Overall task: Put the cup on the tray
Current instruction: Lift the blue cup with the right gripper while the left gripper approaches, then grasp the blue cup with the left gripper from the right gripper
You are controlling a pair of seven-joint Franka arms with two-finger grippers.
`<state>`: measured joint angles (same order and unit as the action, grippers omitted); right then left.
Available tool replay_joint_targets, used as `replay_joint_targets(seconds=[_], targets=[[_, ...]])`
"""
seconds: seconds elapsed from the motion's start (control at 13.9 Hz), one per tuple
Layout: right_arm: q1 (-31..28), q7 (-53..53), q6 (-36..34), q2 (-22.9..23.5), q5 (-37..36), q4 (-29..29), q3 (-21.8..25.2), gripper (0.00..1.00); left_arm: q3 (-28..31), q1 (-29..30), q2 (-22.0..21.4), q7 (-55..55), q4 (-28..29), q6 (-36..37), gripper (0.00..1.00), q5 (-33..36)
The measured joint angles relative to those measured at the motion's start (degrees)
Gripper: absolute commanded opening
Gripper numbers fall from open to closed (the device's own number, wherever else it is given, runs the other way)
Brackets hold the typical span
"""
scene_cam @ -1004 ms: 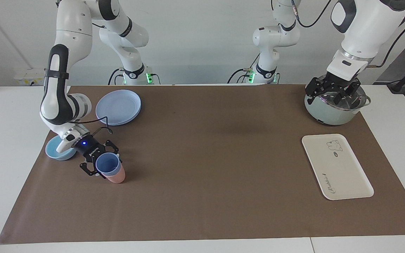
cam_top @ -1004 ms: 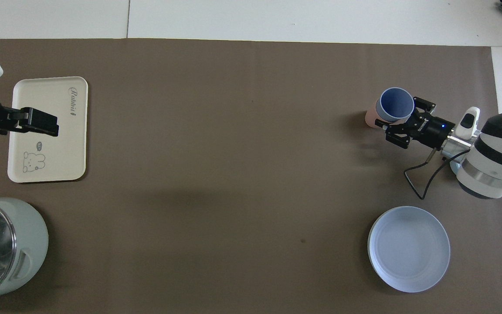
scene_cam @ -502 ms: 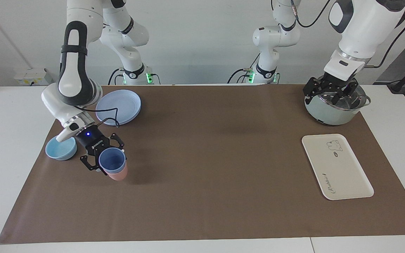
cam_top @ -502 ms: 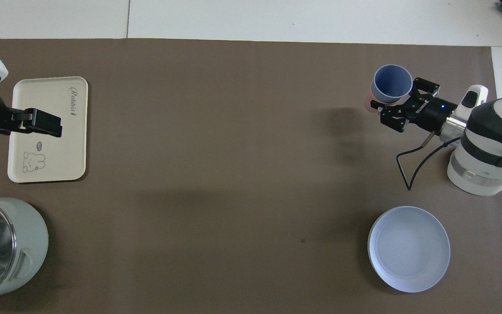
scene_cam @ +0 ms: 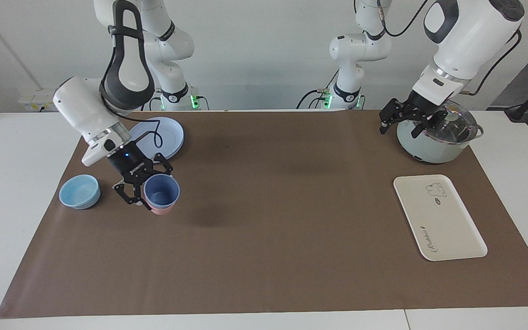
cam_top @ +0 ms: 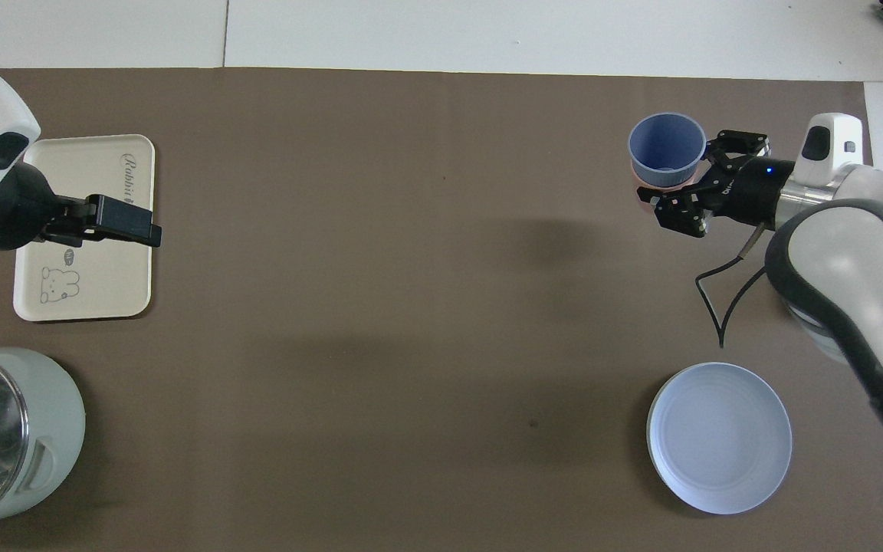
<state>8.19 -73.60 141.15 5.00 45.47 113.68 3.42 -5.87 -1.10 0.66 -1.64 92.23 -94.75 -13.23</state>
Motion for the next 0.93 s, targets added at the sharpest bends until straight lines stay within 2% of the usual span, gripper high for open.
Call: replay_joint_targets(seconds=[0.22,0.43,0.57,0.79,0.93], targets=[[5.04,12.77,-1.25,-2.09,-11.63,-0.86,-0.14,0.00,-0.38,-2.24,0.05,-7.16,2.00,-7.84,1.00,-9.39],[8.57,23.91,-6.92,-2.22,-24.67,-4.93,-0.23,0.00,-0.64,-8.56,1.16,-14.72,5.32,-19.19,0.99,-17.89],[11.60,29.54,-9.61,-2.23,-30.58,-7.22,-0.29,0.00,-0.74,-13.24,3.45,-17.62,6.05,-27.02,0.98,-22.91],[16.00,35.58,-11.52,-2.17,-38.25,-8.33,-0.36,0.00,-0.84,-20.30,7.78,-19.78,6.15,-39.42,0.90,-27.93],[17.76,37.96,-14.27,-2.15,-42.09,-9.63,-0.38,0.00,-0.87,-23.82,9.74,-20.21,6.11,-46.02,0.77,-30.15]])
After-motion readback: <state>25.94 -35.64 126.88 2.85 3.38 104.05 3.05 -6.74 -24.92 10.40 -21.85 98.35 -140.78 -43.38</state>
